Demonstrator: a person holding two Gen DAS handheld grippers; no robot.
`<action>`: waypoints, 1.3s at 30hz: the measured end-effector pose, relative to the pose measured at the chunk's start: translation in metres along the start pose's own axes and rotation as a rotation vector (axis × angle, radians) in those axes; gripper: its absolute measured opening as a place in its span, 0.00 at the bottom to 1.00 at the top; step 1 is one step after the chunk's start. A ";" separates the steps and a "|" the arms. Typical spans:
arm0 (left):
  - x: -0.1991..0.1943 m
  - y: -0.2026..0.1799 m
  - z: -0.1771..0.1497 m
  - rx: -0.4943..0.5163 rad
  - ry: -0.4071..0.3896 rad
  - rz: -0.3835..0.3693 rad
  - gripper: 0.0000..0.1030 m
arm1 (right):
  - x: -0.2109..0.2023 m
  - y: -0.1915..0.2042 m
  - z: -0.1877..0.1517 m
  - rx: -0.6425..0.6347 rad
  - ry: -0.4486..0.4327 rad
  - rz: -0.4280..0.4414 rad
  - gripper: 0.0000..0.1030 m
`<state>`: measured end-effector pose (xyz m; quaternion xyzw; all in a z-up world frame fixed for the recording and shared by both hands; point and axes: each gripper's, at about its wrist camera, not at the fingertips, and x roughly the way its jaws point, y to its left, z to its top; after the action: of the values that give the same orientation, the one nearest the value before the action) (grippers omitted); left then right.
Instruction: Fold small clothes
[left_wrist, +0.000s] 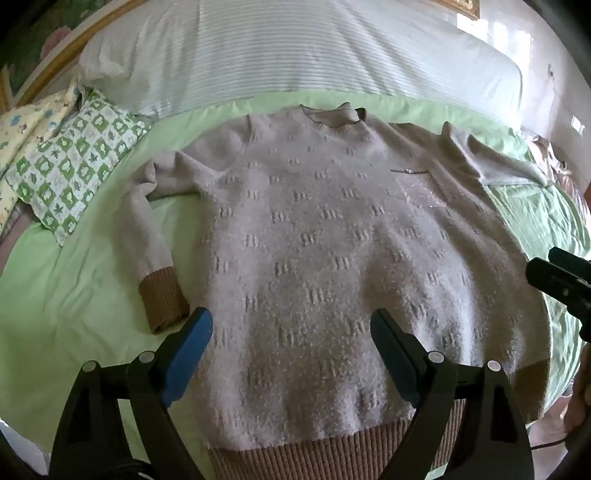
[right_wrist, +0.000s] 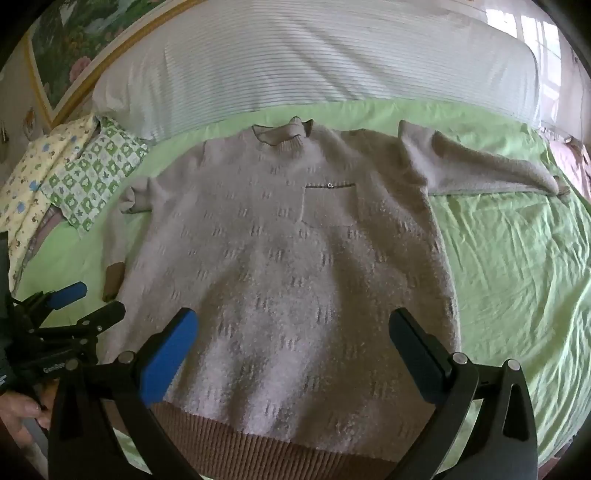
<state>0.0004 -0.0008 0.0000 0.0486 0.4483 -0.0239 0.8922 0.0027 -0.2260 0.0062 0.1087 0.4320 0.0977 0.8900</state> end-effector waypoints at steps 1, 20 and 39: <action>0.000 -0.001 0.000 0.001 0.000 0.000 0.86 | 0.000 0.000 -0.001 0.001 -0.001 0.001 1.00; 0.003 0.001 0.006 0.006 -0.002 -0.005 0.86 | -0.003 -0.008 0.001 0.024 0.006 0.012 1.00; 0.016 -0.009 0.018 -0.029 0.032 -0.071 0.86 | 0.002 -0.028 0.002 0.055 0.020 0.009 1.00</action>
<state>0.0233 -0.0122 -0.0029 0.0202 0.4643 -0.0483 0.8842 0.0071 -0.2522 -0.0019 0.1343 0.4428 0.0910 0.8818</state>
